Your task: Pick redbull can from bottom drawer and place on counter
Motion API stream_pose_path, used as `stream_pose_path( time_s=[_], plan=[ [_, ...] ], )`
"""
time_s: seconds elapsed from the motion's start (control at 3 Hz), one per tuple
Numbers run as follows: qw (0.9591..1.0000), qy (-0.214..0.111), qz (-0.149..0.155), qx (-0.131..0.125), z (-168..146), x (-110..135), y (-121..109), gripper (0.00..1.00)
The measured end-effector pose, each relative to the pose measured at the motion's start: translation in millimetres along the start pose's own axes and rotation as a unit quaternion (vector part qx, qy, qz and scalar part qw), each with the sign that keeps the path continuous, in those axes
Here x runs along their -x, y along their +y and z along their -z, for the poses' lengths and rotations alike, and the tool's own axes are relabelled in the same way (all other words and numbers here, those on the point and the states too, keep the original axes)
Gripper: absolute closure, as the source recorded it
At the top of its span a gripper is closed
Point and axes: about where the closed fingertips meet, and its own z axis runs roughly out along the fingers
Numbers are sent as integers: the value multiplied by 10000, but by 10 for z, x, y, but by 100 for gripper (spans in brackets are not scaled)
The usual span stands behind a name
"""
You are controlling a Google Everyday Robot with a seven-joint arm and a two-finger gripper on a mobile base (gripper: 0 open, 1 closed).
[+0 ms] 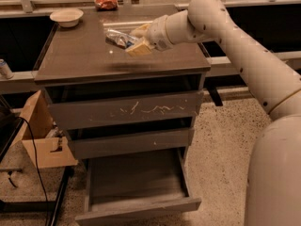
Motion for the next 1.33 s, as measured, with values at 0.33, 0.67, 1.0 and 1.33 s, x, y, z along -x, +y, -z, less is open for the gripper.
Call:
stream_pose_path(
  time_s=[0.33,0.67,1.0,1.33],
  plan=[
    [9996,-220,-158,32,-20,-3,7,100],
    [9997,-150,-126,120,-37,-22,33,100],
    [9995,151,32,270,-69,-58,74,100],
    [9983,416,133,379,-87,-121,102,100]
  ],
)
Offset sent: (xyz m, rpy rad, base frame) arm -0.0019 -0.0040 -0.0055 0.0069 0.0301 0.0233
